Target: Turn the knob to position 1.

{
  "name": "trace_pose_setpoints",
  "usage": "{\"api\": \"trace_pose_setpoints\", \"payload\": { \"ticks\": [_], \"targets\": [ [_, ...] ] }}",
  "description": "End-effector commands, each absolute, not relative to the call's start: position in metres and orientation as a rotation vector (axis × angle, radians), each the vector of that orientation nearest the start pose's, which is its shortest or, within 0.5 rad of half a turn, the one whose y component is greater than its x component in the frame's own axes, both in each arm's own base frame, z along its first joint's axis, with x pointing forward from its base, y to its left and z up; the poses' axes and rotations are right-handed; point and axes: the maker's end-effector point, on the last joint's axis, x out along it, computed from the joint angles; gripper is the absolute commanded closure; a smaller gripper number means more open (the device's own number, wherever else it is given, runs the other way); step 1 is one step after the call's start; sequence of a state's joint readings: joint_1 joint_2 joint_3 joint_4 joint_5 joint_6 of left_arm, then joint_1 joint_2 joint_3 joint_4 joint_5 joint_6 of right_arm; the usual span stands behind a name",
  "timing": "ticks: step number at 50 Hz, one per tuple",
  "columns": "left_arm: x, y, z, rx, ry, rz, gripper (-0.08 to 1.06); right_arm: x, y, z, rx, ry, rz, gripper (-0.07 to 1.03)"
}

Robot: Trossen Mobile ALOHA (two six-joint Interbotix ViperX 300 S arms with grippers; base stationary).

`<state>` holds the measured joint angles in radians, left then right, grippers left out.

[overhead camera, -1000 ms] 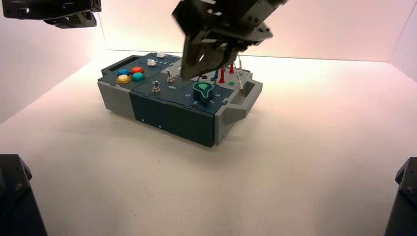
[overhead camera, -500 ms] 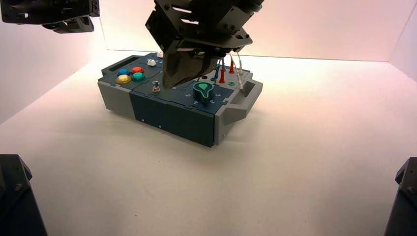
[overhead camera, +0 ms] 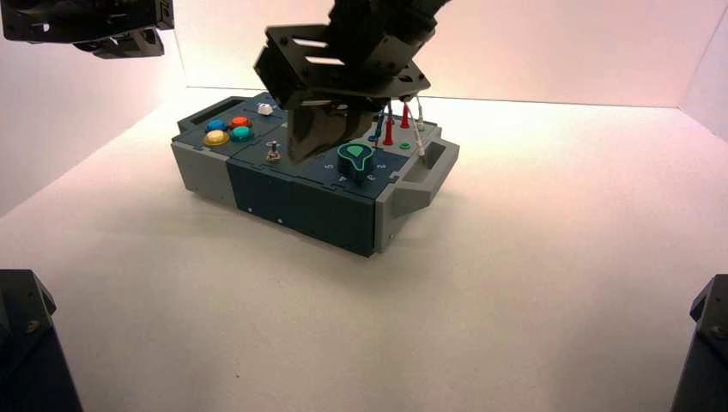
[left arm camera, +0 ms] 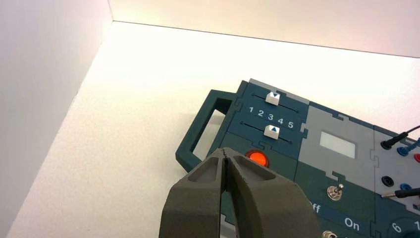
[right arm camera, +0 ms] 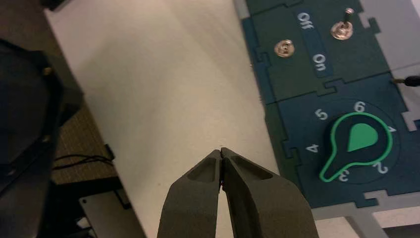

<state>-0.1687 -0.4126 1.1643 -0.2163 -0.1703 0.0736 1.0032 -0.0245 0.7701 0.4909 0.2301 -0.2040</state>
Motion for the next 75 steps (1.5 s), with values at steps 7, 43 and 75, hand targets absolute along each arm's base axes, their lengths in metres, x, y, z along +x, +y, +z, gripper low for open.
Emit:
{"api": "trace_pose_setpoints", "payload": {
  "ticks": [7, 43, 75],
  "targets": [
    [0.304, -0.043, 0.134, -0.085, 0.554, -0.081, 1.00, 0.206, 0.322, 0.089, -0.165, 1.002, 0.845, 0.98],
    [0.303, -0.043, 0.133, -0.090, 0.559, -0.081, 1.00, 0.229, 0.312, 0.076, -0.171, 1.019, 0.789, 0.98],
    [0.303, -0.043, 0.133, -0.090, 0.562, -0.081, 1.00, 0.250, 0.297, 0.070, -0.173, 1.031, 0.736, 0.98]
  ]
}}
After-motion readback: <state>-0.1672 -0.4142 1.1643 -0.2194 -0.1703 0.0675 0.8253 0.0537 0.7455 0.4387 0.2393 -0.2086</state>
